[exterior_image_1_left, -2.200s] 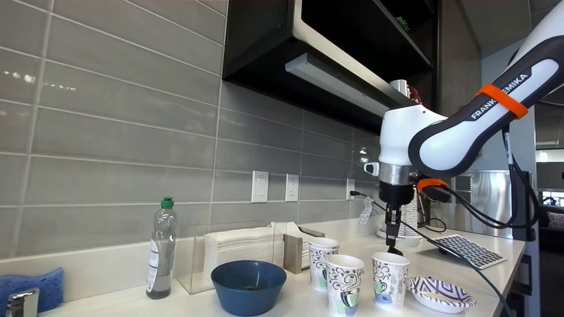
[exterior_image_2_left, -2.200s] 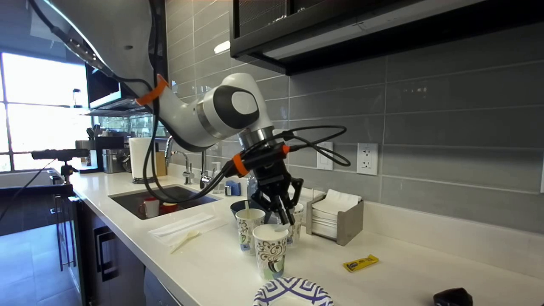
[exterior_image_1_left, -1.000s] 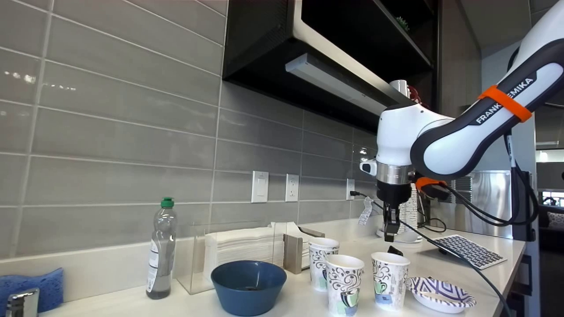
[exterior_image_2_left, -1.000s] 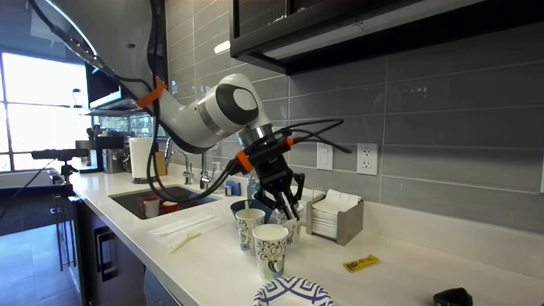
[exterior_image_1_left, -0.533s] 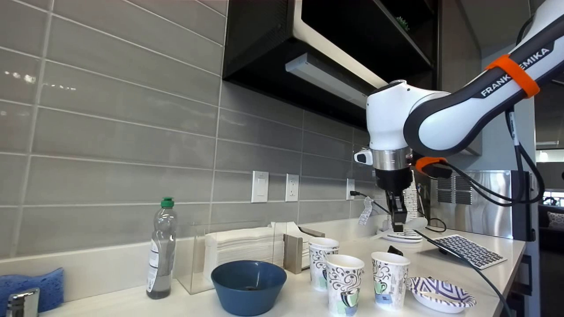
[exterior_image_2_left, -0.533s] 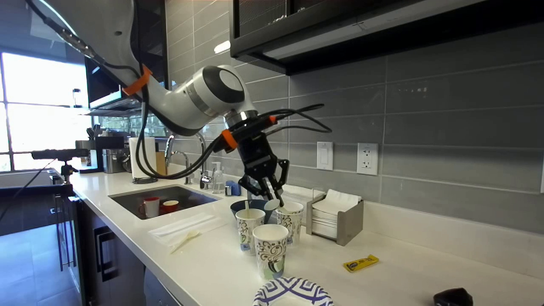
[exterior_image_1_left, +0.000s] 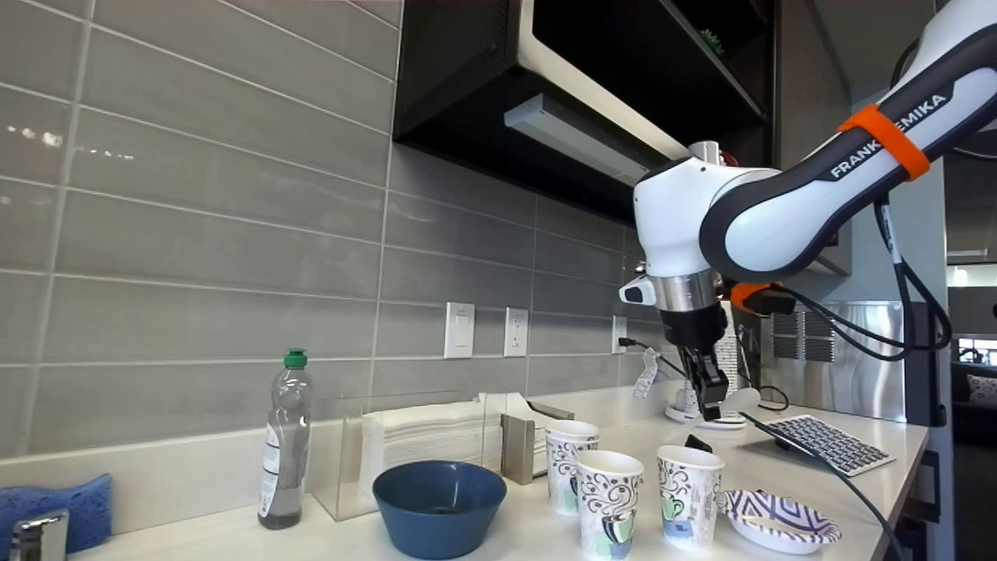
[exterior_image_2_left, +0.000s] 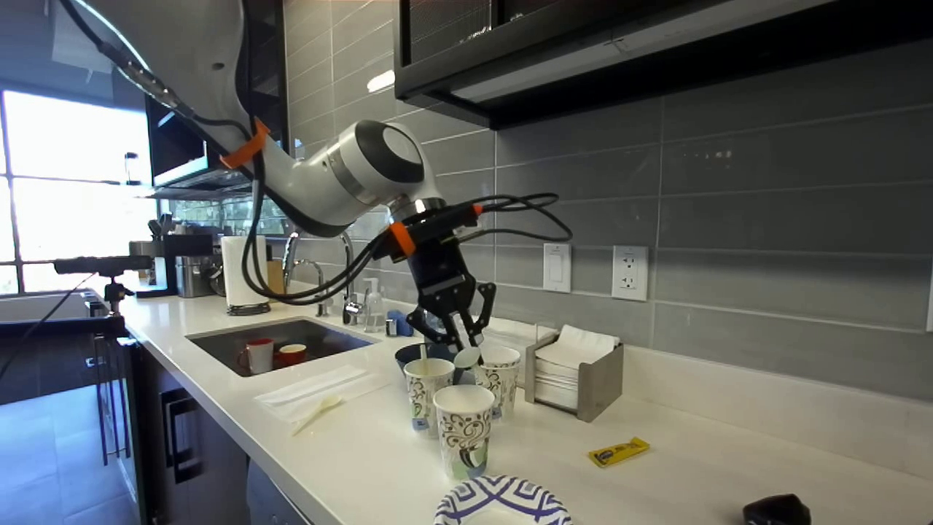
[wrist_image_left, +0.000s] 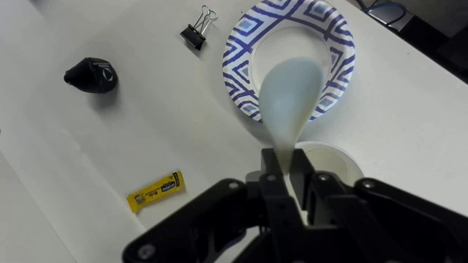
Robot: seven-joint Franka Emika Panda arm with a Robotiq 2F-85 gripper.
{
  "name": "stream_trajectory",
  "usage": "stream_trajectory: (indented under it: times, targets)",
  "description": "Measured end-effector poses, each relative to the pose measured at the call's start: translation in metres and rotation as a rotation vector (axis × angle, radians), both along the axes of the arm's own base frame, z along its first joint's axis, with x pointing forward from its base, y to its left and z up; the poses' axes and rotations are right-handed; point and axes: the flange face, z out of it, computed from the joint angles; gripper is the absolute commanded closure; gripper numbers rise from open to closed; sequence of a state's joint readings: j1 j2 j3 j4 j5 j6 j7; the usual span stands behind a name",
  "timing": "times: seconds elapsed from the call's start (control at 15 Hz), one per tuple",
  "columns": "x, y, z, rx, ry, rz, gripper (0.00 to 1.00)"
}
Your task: Put the utensils placed on top of the coffee cups into the cups
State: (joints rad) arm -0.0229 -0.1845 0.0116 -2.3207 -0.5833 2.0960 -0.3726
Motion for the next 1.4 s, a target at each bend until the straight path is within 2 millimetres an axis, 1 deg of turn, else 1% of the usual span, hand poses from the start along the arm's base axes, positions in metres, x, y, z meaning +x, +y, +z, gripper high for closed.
stream_trajectory:
  times: [0.27,0.53,0.6,0.67,0.8,1.13,1.2,1.27,1.4]
  targets:
    - [0.011,0.0,-0.015,0.0,0.06,0.059,0.97]
    - [0.015,0.0,-0.027,0.001,0.112,0.11,0.97]
    - [0.015,0.0,-0.029,0.002,0.121,0.119,0.61]
    - [0.015,0.0,-0.03,0.002,0.128,0.128,0.6]
    - [0.015,0.0,-0.031,0.002,0.135,0.136,0.48]
    - [0.016,0.0,-0.027,0.001,0.133,0.145,0.11]
    - [0.016,0.0,-0.026,0.0,0.13,0.145,0.05]
    - [0.016,0.0,-0.023,0.0,0.126,0.145,0.01]
    - [0.016,0.0,-0.016,0.003,0.109,0.14,0.0]
